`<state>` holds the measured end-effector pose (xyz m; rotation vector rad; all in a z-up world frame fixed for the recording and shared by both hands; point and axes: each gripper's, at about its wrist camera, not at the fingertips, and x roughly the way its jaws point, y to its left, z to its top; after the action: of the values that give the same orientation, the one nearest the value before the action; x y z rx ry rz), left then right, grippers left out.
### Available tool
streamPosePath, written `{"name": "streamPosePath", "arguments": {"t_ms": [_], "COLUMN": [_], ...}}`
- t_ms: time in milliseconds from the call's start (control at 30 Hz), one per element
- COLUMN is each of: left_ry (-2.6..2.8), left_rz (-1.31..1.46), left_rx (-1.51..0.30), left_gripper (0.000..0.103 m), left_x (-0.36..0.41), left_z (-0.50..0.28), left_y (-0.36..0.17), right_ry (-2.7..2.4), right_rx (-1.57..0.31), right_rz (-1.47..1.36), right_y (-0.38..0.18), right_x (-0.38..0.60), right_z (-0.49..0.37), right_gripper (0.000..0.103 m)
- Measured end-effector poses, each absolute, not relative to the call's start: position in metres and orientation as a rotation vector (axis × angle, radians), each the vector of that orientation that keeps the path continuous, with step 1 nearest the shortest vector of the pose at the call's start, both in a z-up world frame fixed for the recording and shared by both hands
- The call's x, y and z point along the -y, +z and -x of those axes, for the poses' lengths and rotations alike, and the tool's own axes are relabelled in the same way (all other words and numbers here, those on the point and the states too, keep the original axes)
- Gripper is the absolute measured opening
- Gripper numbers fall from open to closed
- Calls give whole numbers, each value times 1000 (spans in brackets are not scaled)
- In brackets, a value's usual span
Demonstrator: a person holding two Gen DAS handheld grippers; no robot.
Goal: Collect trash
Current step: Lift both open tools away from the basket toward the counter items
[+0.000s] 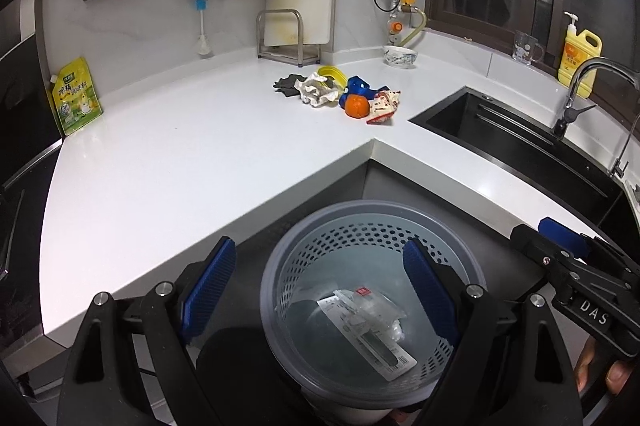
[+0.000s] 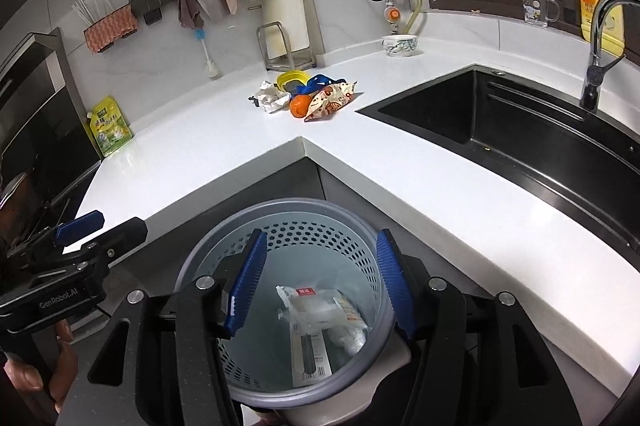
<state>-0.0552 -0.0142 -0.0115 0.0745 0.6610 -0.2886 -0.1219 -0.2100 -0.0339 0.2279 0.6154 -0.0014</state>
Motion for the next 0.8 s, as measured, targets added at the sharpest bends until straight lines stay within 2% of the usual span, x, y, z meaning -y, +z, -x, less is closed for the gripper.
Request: {"name": "streamPosePath", "arguments": {"t_ms": [333,800], "left_ry": [-256,-230], "left_rz": [-37,-27], "left_rx": [-644,-600], "left_gripper": [84,87], "left_x": [3,11], "left_z": [16,-84], "left_y": [8,28], "right_ry": [41,28], "right_rx": [-574,-589], "right_rz": [-220,-238], "right_y": [-15,-1], "right_x": [214,240], "right_z": [83,-13], "right_gripper": [55,57]}}
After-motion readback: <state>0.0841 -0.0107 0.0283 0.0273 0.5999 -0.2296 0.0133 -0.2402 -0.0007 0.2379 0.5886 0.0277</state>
